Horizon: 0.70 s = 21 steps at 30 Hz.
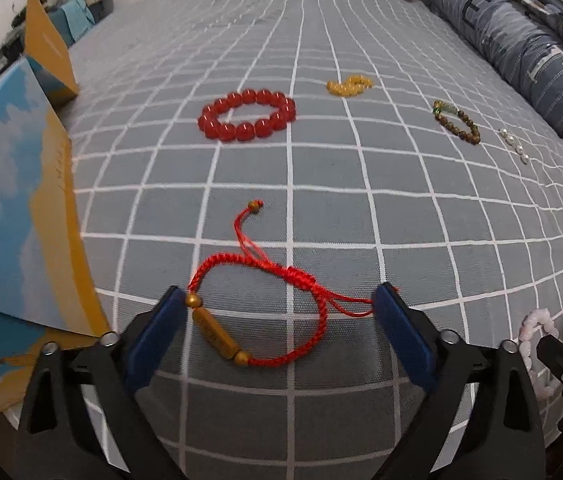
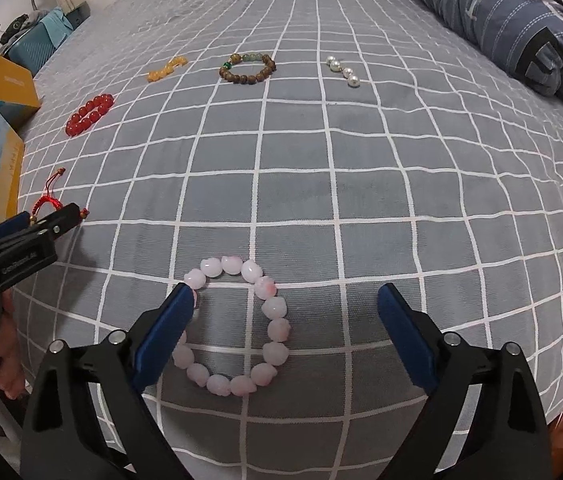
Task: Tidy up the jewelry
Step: 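Grasp the red cord bracelet with the left tool while the right tool grasps the pink bead bracelet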
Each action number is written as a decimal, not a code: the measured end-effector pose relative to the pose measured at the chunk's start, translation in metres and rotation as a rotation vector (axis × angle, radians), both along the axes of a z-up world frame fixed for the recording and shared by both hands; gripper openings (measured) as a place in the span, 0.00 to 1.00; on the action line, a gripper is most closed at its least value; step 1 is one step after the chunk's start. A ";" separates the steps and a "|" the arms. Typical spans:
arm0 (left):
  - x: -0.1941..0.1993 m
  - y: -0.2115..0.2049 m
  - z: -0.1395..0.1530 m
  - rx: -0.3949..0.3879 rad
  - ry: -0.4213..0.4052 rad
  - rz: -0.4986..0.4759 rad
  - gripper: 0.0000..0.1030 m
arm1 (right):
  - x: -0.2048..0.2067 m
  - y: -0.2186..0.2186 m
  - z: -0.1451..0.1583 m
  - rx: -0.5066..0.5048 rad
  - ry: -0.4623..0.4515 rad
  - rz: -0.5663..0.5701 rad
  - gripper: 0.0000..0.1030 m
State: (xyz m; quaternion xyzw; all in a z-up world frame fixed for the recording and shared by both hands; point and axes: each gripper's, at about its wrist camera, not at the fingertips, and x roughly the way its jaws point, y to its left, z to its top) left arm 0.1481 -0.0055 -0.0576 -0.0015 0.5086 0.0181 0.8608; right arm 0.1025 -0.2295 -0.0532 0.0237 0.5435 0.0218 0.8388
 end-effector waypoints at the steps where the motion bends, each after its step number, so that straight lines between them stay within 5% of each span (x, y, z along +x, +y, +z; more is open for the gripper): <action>1: 0.000 0.000 -0.001 -0.004 0.002 -0.003 0.82 | 0.002 0.000 -0.001 0.002 0.009 0.000 0.82; 14: 0.002 0.009 0.002 -0.046 0.045 -0.019 0.36 | 0.013 0.004 -0.012 -0.028 0.072 -0.036 0.54; 21: 0.000 0.009 0.004 -0.052 0.064 -0.027 0.10 | 0.014 0.002 -0.010 -0.043 0.088 -0.053 0.20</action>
